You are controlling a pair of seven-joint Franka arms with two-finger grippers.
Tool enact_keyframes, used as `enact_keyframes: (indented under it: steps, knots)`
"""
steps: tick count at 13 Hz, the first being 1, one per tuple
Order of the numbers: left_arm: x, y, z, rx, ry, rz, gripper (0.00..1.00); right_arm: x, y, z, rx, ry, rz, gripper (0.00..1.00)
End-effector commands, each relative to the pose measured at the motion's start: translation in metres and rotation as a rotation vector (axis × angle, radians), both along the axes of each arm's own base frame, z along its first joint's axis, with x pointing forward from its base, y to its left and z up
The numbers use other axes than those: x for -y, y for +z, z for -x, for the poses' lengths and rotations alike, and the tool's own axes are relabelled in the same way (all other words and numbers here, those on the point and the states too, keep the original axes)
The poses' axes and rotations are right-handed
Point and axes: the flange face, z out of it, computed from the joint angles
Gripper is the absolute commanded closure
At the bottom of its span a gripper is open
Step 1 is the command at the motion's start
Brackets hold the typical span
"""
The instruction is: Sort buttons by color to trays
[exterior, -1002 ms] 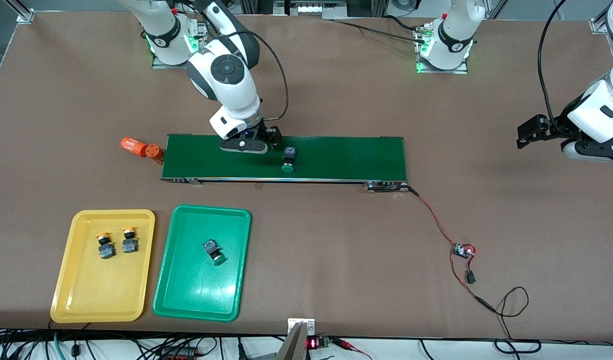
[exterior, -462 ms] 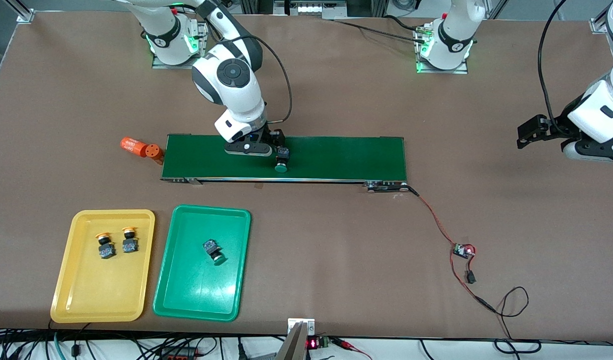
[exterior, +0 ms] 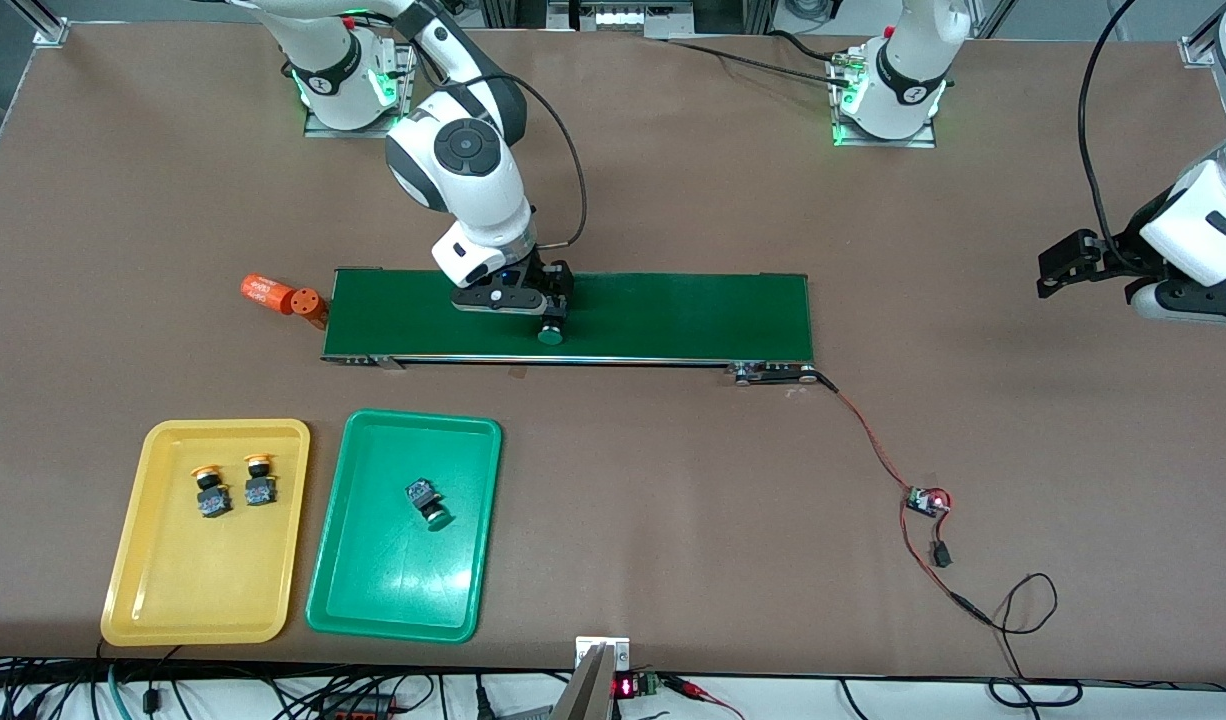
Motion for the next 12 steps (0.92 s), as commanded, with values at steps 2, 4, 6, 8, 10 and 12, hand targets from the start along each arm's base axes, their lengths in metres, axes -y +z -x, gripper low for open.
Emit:
enact_keyframes:
  steps: [2, 4, 6, 8, 10, 12]
  knots:
    - [-0.002, 0.007, -0.003, 0.006, -0.020, 0.004, 0.00, -0.008, -0.016, -0.006, 0.021, 0.015, -0.009, 0.00]
    - [-0.002, 0.007, -0.003, 0.006, -0.022, 0.004, 0.00, -0.007, -0.020, -0.006, 0.019, 0.015, -0.012, 0.00]
    - [-0.002, 0.007, -0.004, 0.007, -0.020, 0.004, 0.00, -0.004, -0.027, -0.008, 0.012, 0.014, -0.008, 0.00]
    - [-0.002, 0.007, -0.004, 0.007, -0.022, 0.004, 0.00, 0.001, -0.035, -0.011, 0.021, 0.034, 0.015, 0.02]
    - [-0.003, 0.007, -0.004, 0.007, -0.020, 0.004, 0.00, 0.006, -0.043, -0.014, 0.015, 0.038, 0.028, 0.14]
    - [-0.002, 0.007, -0.004, 0.007, -0.022, 0.004, 0.00, 0.011, -0.044, -0.019, 0.027, 0.038, 0.028, 0.48]
